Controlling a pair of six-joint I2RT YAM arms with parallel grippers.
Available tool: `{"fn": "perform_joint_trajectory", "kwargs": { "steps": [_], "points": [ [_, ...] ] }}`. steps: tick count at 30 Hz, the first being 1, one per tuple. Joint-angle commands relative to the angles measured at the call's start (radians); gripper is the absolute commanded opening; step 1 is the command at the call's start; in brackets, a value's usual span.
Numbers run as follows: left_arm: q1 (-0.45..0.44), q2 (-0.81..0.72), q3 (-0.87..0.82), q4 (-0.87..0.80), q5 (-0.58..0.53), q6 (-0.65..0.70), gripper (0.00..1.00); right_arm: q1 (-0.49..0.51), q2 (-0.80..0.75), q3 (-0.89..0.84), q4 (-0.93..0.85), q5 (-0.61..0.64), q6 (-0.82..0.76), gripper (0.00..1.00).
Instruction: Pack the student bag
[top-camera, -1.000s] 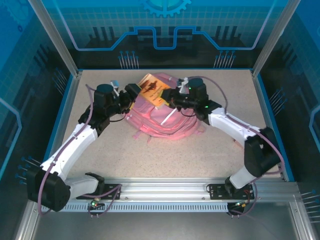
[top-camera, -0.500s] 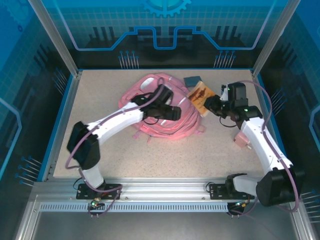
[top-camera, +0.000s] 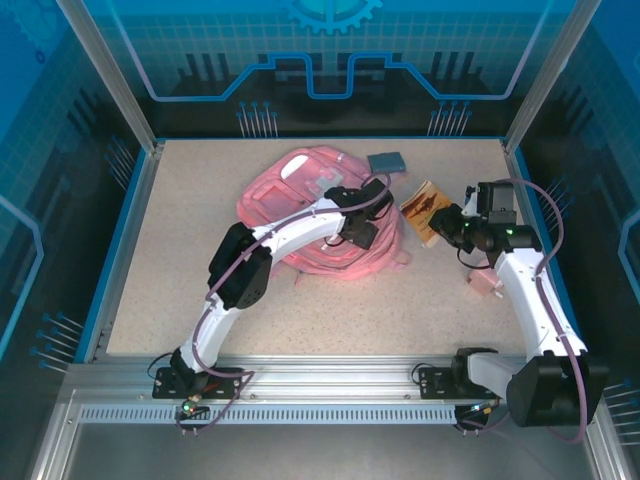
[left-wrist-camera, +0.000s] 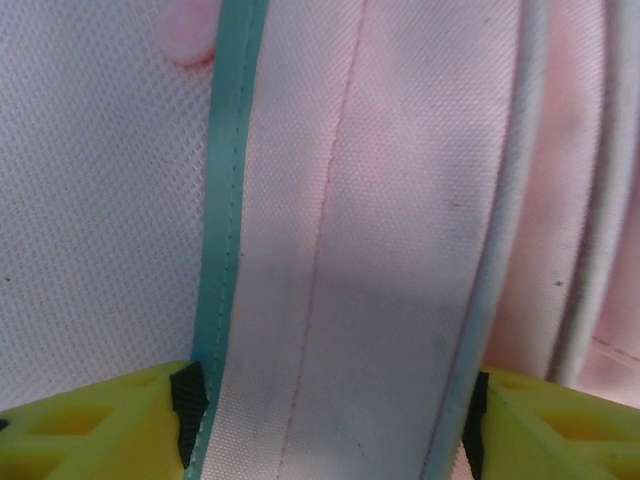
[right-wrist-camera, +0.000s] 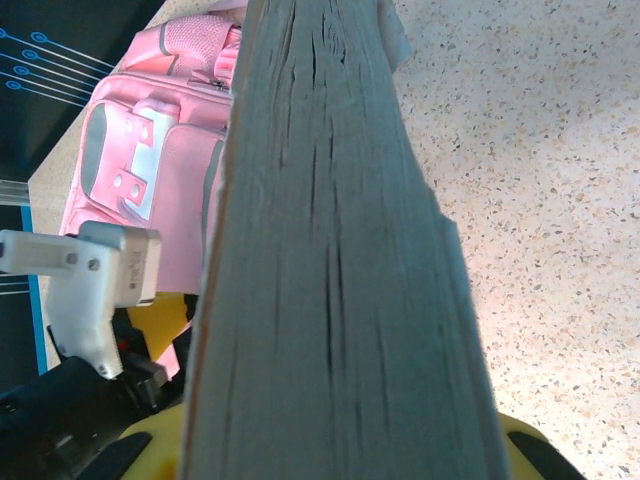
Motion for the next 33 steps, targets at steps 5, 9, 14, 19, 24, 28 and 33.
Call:
{"fn": "perform_joint_trajectory", "kwargs": {
  "steps": [5, 9, 14, 19, 24, 28, 33],
  "points": [
    [-0.013, 0.03, 0.056, -0.084, -0.173, 0.028, 0.42, -0.013, -0.031, -0.004, 0.018, -0.035, -0.005, 0.12],
    [-0.011, -0.046, 0.057, -0.07, -0.189, 0.035, 0.2, -0.013, -0.044, 0.0, -0.003, -0.03, -0.01, 0.12],
    [0.003, -0.192, 0.053, -0.041, -0.247, 0.027, 0.08, -0.013, -0.069, 0.023, -0.077, -0.054, -0.037, 0.13],
    [0.029, -0.311, 0.016, 0.044, -0.31, 0.012, 0.04, -0.001, -0.062, 0.05, -0.141, -0.168, -0.068, 0.14],
    [0.042, -0.385, 0.0, 0.122, -0.303, -0.002, 0.01, 0.068, -0.018, 0.053, -0.09, -0.294, -0.045, 0.15],
    [0.042, -0.425, -0.007, 0.13, -0.282, -0.01, 0.01, 0.16, 0.059, 0.017, 0.134, -0.407, 0.077, 0.16],
    [0.042, -0.487, -0.055, 0.129, -0.261, -0.03, 0.0, 0.287, 0.209, 0.059, 0.348, -0.379, 0.163, 0.16]
  ]
}}
